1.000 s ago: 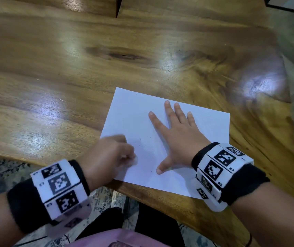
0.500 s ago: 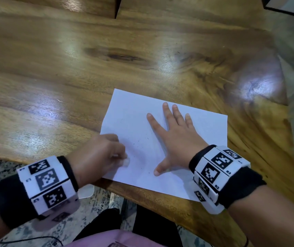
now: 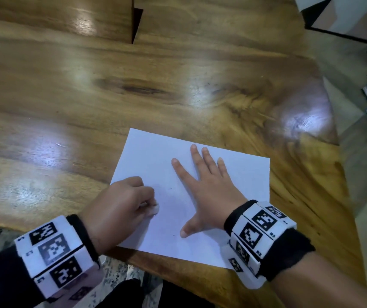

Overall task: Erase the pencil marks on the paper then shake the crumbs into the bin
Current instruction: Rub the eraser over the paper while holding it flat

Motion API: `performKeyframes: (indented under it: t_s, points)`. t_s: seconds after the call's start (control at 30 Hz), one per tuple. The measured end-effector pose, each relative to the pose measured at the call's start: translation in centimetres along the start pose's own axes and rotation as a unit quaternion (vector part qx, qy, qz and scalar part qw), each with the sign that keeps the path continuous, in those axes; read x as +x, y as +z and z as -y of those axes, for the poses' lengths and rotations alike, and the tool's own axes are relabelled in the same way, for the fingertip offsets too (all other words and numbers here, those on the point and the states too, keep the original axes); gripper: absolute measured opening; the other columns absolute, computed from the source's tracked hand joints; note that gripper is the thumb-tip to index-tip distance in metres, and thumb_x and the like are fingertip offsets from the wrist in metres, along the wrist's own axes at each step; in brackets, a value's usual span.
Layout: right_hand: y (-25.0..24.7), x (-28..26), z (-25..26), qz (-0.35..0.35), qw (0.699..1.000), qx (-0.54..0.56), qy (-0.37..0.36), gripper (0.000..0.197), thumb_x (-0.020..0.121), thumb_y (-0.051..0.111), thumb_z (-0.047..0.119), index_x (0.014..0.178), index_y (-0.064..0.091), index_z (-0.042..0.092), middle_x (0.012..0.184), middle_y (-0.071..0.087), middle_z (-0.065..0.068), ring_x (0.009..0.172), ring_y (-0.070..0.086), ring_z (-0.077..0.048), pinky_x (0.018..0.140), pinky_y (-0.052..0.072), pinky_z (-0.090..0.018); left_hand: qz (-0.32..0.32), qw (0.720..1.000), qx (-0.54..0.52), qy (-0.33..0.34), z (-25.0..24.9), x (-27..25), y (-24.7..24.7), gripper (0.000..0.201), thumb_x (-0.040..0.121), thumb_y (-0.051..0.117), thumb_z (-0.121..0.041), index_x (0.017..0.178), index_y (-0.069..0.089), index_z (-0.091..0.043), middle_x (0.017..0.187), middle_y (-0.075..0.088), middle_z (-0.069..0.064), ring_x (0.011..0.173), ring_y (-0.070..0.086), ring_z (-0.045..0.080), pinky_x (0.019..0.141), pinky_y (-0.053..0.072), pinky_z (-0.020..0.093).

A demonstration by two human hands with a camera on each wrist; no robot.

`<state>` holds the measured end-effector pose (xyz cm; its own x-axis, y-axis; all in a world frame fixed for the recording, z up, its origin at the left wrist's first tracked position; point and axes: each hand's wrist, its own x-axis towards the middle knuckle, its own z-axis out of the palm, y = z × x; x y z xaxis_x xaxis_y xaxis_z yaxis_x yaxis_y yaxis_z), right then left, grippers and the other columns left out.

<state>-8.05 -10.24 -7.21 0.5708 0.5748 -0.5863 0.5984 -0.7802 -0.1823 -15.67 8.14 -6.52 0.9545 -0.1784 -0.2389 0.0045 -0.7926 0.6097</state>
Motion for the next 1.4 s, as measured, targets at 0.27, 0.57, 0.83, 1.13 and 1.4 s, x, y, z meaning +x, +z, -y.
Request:
performKeyframes:
  t_s: [0.27, 0.57, 0.83, 1.13, 1.4]
  points:
    - [-1.1, -1.3, -5.5, -0.039, 0.99, 0.122, 0.052, 0.132, 0.064, 0.08, 0.051, 0.149, -0.017, 0.025, 0.151, -0.036, 0.006, 0.14, -0.027, -0.009, 0.111, -0.004, -0.02, 0.001, 0.999, 0.005, -0.042, -0.9, 1.9, -1.1, 0.022, 0.073, 0.071, -0.028, 0.059, 0.054, -0.03, 0.067, 0.055, -0.009, 0.064, 0.052, 0.007, 0.054, 0.028, 0.01]
    - [-0.7, -0.9, -4.6, -0.067, 0.994, 0.056, 0.063, 0.117, 0.066, 0.065, 0.07, 0.145, -0.017, 0.044, 0.153, -0.033, -0.005, 0.142, -0.025, -0.02, 0.117, -0.006, -0.034, -0.103, 0.99, -0.03, -0.095, -2.3, 10.7, -2.4, 0.013, 0.071, 0.072, -0.022, 0.083, 0.069, -0.016, 0.055, 0.052, -0.012, 0.063, 0.049, 0.014, 0.064, 0.04, 0.019]
    - [-0.3, -0.8, -4.5, -0.074, 0.994, 0.045, 0.067, 0.119, 0.064, 0.065, 0.071, 0.146, -0.017, 0.042, 0.153, -0.033, -0.006, 0.142, -0.025, -0.022, 0.118, -0.006, -0.035, 0.007, 1.0, 0.0, -0.017, -3.4, 8.2, 0.8, 0.011, 0.076, 0.068, -0.026, 0.073, 0.068, -0.016, 0.054, 0.045, -0.017, 0.054, 0.044, -0.003, 0.052, 0.034, 0.003]
    - [-0.2, -0.9, -4.6, -0.077, 0.993, 0.061, 0.065, 0.118, 0.064, 0.067, 0.069, 0.146, -0.015, 0.043, 0.153, -0.033, -0.005, 0.142, -0.026, -0.02, 0.118, -0.006, -0.035, -0.035, 0.998, 0.056, -0.005, -3.9, 9.2, 0.5, 0.009, 0.08, 0.062, -0.021, 0.071, 0.062, -0.018, 0.063, 0.046, -0.006, 0.065, 0.042, 0.016, 0.059, 0.027, 0.024]
    - [-0.5, -1.0, -4.6, -0.071, 0.993, 0.064, 0.065, 0.118, 0.065, 0.066, 0.07, 0.146, -0.017, 0.043, 0.152, -0.034, -0.004, 0.142, -0.026, -0.02, 0.118, -0.006, -0.033, -0.052, 0.997, 0.057, -0.028, -3.2, 11.3, -0.6, 0.011, 0.08, 0.064, -0.024, 0.087, 0.066, -0.014, 0.077, 0.051, -0.001, 0.077, 0.052, 0.021, 0.066, 0.032, 0.023]
